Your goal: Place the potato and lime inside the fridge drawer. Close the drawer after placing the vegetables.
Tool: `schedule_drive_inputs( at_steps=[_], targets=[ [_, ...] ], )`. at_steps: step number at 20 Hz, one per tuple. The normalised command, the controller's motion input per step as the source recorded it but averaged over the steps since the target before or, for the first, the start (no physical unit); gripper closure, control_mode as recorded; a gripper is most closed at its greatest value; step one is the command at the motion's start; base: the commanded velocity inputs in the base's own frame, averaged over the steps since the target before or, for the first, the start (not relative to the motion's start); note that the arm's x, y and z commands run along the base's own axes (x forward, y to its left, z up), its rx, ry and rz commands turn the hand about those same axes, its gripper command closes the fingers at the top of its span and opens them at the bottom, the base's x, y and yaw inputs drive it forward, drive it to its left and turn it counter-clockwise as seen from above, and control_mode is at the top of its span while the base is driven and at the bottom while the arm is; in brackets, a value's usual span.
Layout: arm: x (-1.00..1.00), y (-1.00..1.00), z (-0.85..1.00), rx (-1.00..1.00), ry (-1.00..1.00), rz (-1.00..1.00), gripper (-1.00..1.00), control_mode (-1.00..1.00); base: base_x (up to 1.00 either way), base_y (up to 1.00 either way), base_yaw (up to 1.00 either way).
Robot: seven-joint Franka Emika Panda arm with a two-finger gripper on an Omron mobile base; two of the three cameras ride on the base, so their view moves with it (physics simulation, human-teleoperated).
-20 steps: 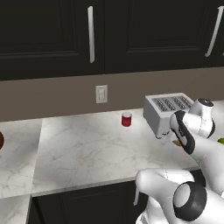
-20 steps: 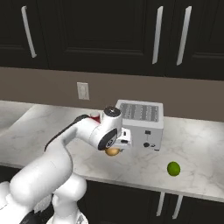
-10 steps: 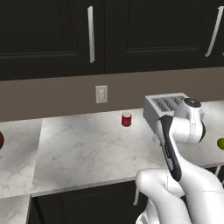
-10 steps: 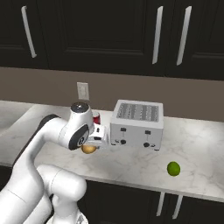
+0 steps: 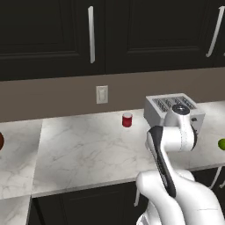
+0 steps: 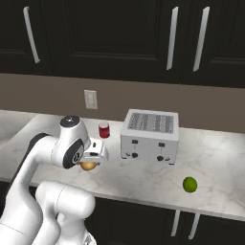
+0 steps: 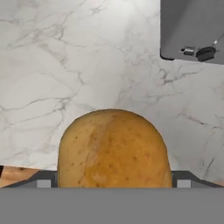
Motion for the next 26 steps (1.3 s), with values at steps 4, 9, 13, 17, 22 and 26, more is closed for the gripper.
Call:
schedule_drive_inputs(
  at_steps=[4,9,13,17,22,26],
  targets=[
    [-0.33,0.00,0.00,0.00,-0.03,-0.07,1.00,1.00,-0.50,-0.15,-0.08],
    [0.00,0.00,0.00,0.00,0.00,0.00,1.00,1.00,-1.00,-0.34,-0.19],
    [0.00,0.00,0.00,0.00,0.00,0.00,1.00,1.00,-1.00,-0.53,-0.23],
    [0.00,0.00,0.00,0.00,0.00,0.00,1.00,1.00,-0.75,-0.78,-0.26],
    [0.00,0.00,0.00,0.00,0.00,0.00,1.00,1.00,-0.27,-0.98,-0.26],
    [0.00,0.00,0.00,0.00,0.00,0.00,1.00,1.00,-0.33,-1.00,-0.25]
  ],
)
